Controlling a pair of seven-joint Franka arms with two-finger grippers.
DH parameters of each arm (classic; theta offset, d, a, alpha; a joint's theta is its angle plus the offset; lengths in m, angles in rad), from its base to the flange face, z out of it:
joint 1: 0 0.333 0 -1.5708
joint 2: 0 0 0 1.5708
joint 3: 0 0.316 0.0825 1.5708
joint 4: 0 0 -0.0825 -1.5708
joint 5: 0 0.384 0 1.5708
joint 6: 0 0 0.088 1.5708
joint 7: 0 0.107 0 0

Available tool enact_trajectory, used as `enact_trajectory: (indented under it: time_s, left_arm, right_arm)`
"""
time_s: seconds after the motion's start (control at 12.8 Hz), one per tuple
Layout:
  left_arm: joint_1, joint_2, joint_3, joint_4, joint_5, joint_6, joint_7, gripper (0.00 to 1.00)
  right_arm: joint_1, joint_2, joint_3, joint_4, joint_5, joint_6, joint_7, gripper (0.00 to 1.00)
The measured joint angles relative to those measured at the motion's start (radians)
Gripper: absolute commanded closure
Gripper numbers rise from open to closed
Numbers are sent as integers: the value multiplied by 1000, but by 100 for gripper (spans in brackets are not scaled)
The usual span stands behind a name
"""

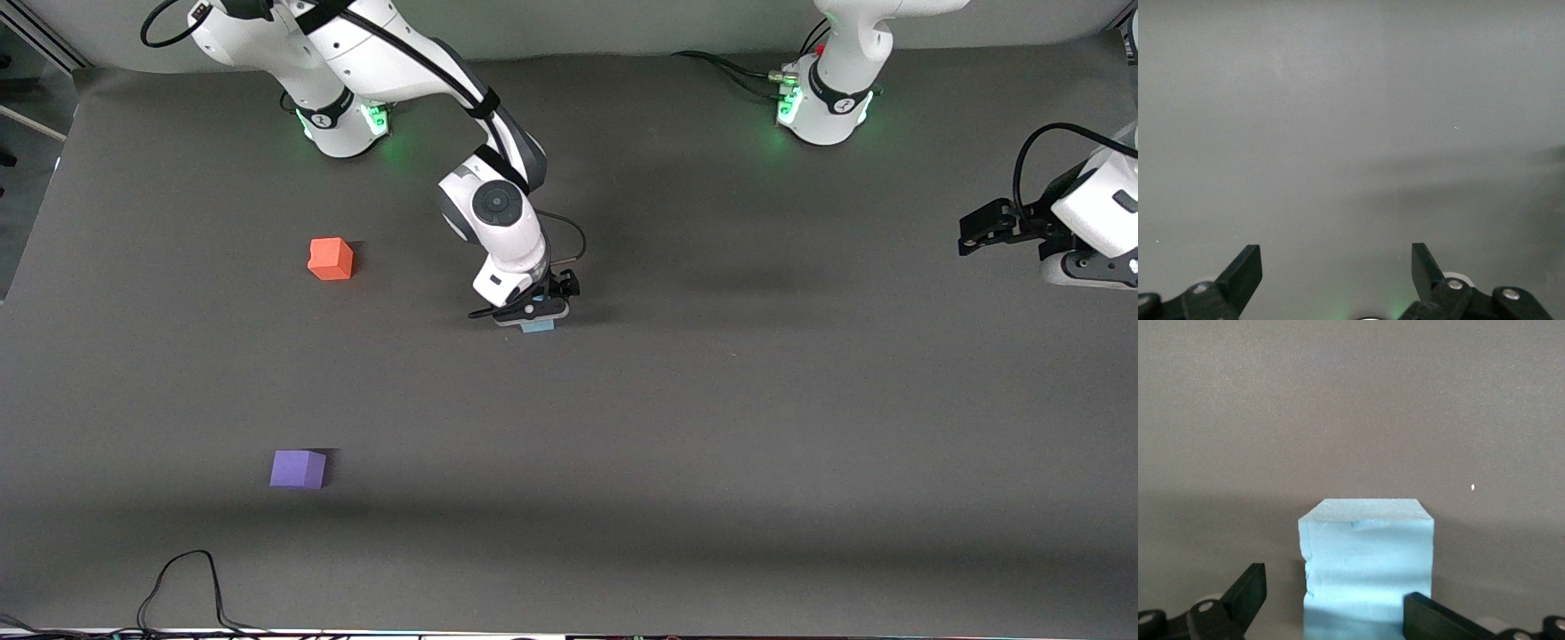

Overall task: Place blue block between orange and purple blocks
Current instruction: 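Lower the right gripper around the blue cube and close it, then lift the blue cube with the right gripper and carry it toward the orange cube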

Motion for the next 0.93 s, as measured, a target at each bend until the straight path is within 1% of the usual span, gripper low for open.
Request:
enact_trajectory:
  time_s: [0.7,0.93]
  left_arm:
    - [0,0,0,0,2,0,6,0]
    - [-1,0,0,0,2,0,6,0]
  right_arm:
    - [0,8,-6,7,-21,0,-127,0]
    - [0,16,-27,16,-23,1,-191,0]
